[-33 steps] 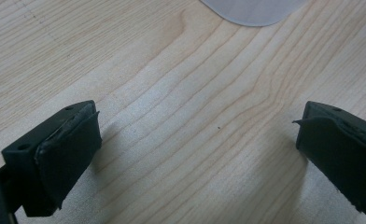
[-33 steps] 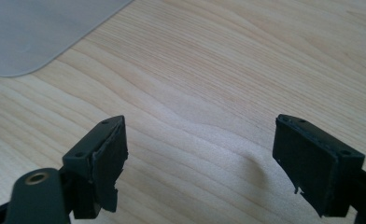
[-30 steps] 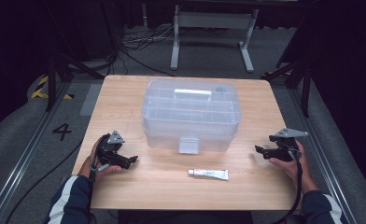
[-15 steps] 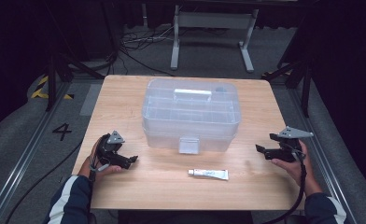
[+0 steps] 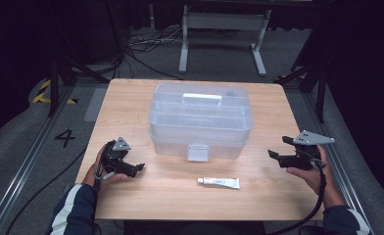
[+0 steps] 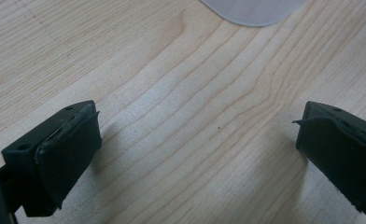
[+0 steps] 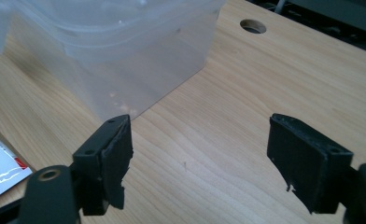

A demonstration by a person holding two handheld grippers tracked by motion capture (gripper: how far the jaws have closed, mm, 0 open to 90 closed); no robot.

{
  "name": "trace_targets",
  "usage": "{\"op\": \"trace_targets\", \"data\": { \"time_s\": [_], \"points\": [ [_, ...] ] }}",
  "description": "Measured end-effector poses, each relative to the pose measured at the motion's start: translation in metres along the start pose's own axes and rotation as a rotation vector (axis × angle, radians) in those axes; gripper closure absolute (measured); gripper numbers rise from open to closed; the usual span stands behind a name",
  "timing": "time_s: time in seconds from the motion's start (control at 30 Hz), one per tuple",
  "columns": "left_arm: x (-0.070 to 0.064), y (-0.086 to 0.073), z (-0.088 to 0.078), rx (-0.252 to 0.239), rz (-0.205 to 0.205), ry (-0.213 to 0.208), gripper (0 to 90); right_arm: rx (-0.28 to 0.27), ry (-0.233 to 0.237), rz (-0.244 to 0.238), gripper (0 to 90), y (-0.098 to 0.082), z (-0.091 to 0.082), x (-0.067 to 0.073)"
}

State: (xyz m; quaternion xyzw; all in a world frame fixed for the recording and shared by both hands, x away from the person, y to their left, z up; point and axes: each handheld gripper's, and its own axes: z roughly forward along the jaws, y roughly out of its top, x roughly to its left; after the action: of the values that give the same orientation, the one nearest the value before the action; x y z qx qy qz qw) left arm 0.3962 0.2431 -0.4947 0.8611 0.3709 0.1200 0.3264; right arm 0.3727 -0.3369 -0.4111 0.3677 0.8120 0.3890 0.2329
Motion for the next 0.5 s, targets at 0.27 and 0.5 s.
{"op": "trace_targets", "data": {
  "time_s": [0.27, 0.5],
  "points": [
    [0.000, 0.000, 0.000, -0.001, -0.002, 0.002, 0.2, -0.028, 0.003, -0.037, 28.8, 0.024, -0.015, 0.009],
    [-0.001, 0.000, 0.000, -0.002, -0.006, 0.010, 0.4, -0.069, 0.008, -0.076, 30.2, 0.057, -0.029, 0.014]
  ]
}}
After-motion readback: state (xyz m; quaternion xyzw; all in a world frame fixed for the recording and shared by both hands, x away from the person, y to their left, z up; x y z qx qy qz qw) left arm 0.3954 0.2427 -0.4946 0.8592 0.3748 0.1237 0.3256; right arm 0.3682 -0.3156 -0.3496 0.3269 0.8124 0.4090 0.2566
